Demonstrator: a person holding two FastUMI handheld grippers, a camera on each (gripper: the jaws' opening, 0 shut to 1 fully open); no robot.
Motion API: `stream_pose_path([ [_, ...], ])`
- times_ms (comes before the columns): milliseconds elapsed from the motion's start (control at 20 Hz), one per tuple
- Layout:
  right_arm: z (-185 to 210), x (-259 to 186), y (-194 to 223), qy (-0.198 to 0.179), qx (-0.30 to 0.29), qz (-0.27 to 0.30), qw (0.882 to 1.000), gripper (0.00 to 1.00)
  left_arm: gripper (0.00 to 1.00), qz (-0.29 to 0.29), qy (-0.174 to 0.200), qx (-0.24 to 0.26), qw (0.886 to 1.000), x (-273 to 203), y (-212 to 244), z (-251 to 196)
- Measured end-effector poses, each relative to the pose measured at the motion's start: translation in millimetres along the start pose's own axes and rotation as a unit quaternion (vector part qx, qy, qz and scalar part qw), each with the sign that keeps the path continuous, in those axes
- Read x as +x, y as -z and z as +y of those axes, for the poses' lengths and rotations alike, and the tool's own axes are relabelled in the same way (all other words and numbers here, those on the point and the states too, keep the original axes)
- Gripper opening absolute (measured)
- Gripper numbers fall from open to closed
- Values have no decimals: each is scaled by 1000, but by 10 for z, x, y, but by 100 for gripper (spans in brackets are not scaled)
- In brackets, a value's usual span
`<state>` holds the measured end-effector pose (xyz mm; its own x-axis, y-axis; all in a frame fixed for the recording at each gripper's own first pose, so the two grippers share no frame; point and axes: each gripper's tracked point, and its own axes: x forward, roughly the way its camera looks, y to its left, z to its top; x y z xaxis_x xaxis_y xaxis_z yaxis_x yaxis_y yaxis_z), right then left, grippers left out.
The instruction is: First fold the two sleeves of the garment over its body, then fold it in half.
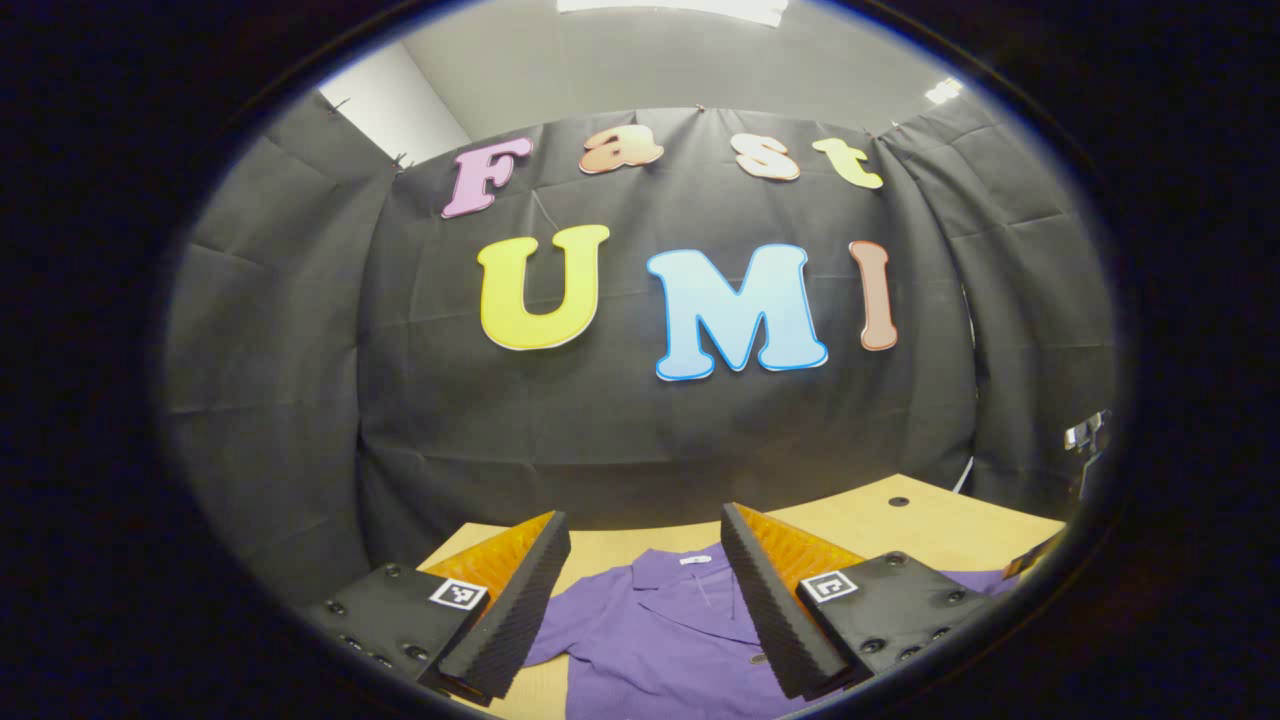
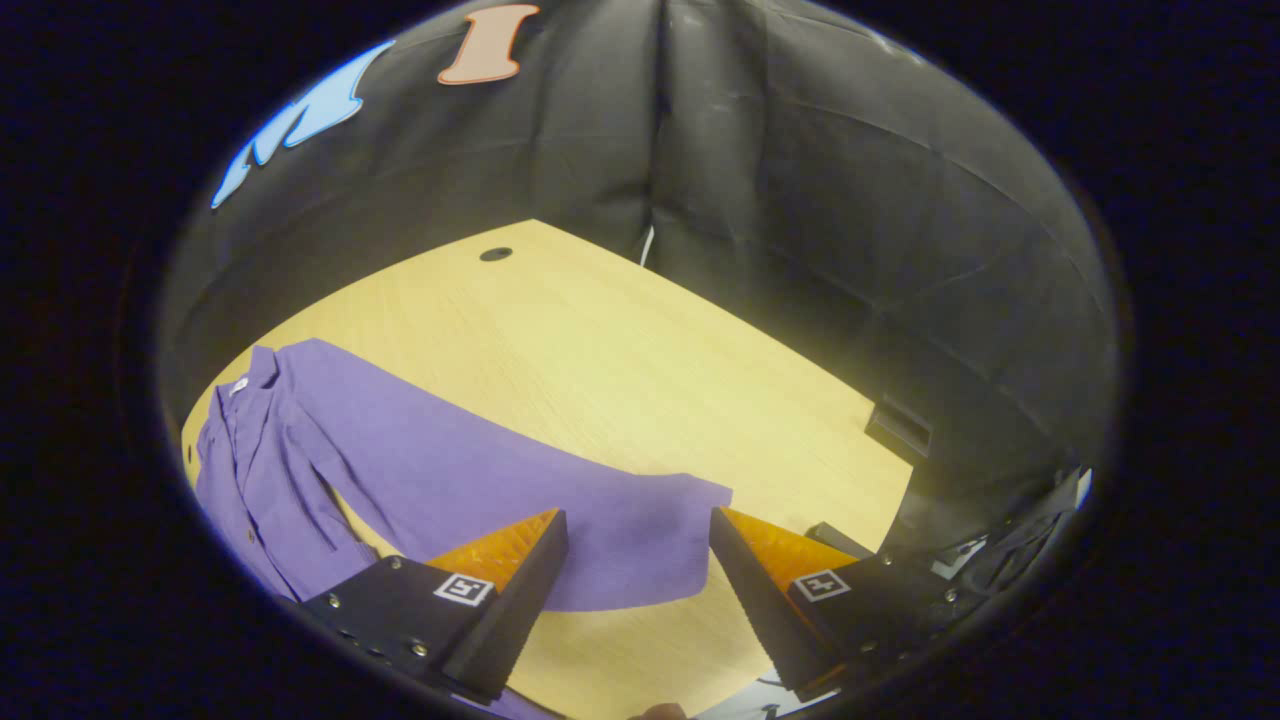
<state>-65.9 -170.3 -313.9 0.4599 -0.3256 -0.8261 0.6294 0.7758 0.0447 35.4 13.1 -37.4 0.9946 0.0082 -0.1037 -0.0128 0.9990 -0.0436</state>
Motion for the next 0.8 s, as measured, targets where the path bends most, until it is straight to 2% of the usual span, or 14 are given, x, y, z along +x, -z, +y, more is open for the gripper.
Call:
stream_pose_path([
  [350,-121,267,158,10,43,49,998,93,100,11,-13,-8,1000,-109,73,72],
  [650,-51,352,227,-15,55,65,996,94,100,6,-18,-6,1000,-160,71,105],
  [700,-20,349,221,-20,55,65,996,81,100,6,-18,-8,1000,-170,76,110],
  [800,9,338,218,-23,40,67,997,67,100,6,-19,-9,1000,-172,80,129],
])
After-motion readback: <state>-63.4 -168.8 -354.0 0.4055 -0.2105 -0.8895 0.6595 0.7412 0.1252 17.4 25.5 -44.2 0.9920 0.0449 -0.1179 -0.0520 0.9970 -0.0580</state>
